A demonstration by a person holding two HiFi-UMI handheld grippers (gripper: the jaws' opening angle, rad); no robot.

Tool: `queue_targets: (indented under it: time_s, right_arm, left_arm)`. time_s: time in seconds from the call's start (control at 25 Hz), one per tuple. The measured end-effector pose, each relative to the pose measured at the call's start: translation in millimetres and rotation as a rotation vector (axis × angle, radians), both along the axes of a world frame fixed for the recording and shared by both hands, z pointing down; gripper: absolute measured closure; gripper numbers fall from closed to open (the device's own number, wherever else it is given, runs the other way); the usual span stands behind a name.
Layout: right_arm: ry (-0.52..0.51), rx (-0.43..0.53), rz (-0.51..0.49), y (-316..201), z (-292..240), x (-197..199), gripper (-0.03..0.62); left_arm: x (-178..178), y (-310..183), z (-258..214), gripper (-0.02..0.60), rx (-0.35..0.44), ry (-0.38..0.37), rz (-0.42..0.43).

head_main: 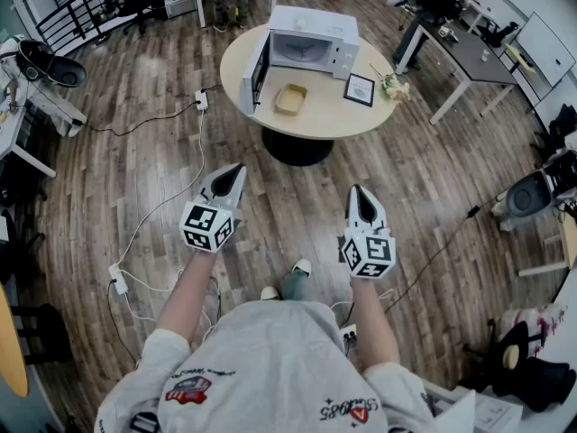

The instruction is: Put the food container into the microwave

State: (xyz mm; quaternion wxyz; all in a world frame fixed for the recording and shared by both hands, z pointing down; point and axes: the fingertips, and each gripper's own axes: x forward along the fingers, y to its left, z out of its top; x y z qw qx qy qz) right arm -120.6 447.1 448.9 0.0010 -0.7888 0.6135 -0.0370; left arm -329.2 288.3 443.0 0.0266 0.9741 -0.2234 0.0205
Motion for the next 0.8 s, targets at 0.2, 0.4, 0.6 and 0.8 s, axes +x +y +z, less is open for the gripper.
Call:
queue_targets:
  time_s: [0.2, 0.4, 0.6, 0.8]
  right_arm:
    - [0.002, 0.015, -0.008, 2, -1, 1, 0.602]
    - [-0.012, -0.02, -0.001, 5, 9, 4, 0.602]
    - [-0.01, -0.028, -0.011, 11, 12, 2, 0.595]
    - [-0.001, -0.019, -0.013, 15, 8, 0, 0.561]
  left_arm:
    - [4, 5, 1, 0.577, -0.011, 0.003, 0.009]
    - [12, 11, 7, 0.578, -0.018, -0.005, 0.023]
    - [15, 16, 9, 0.578, -0.032, -0.001, 0.031]
    - [18, 20, 11, 0.578, -0.04, 0.0, 0.035]
